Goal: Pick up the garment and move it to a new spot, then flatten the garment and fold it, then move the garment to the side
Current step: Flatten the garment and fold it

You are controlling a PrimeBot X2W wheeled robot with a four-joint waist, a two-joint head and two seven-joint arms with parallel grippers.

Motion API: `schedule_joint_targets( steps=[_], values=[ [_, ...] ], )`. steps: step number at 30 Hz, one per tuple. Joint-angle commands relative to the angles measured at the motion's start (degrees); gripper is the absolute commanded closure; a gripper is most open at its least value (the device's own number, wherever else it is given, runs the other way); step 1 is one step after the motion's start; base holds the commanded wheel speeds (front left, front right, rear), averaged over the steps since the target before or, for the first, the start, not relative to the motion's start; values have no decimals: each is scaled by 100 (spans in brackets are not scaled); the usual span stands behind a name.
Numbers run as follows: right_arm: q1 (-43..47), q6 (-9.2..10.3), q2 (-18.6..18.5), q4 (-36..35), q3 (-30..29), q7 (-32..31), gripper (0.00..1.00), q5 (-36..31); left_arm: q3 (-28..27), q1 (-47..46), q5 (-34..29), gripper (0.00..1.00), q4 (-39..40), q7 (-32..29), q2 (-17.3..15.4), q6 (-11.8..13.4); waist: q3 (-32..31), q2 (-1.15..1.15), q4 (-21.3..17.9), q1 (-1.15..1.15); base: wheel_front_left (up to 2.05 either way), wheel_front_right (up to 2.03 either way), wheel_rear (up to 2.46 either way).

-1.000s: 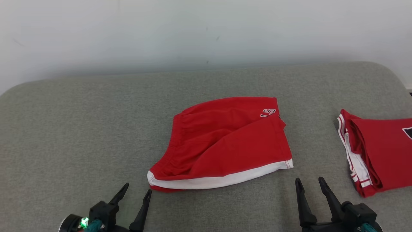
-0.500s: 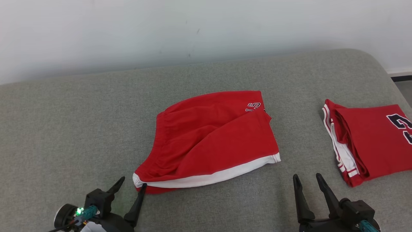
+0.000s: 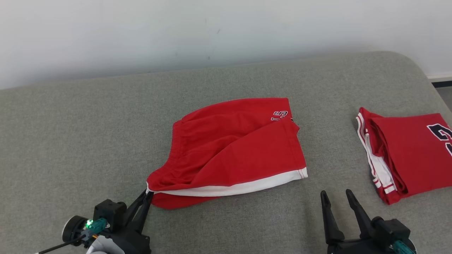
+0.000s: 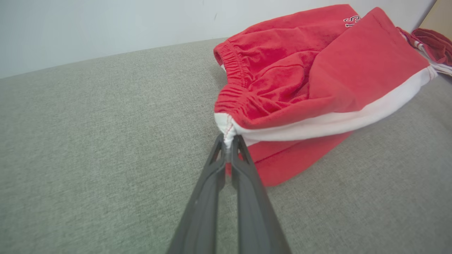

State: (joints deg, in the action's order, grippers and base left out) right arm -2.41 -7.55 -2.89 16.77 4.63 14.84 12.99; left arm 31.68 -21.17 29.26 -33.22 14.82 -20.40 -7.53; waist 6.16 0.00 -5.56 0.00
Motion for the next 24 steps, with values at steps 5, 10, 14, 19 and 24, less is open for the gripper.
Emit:
schedule_joint_targets(
  steps=[5,10,14,19,24],
  values=[
    [-374,16,3,181,110,-530,0,-83,-60,-66,-41,100,115,35,93,31,247,0,50,0,0,0,0],
    [-869,16,-6,537,355,-1052,0,-295,-190,53,-131,100,247,36,235,37,351,0,130,0,0,0,0],
    [-1149,16,-20,777,438,-1063,0,-347,-286,113,-213,100,316,37,327,34,379,0,191,0,0,0,0],
    [-1302,16,-12,1004,289,-1010,0,-460,-332,129,-281,100,323,36,343,25,378,0,228,0,0,0,0],
    [-1435,16,-3,1263,257,-977,0,-499,-373,96,-329,100,334,37,338,14,389,0,248,0,0,0,0]
  ],
)
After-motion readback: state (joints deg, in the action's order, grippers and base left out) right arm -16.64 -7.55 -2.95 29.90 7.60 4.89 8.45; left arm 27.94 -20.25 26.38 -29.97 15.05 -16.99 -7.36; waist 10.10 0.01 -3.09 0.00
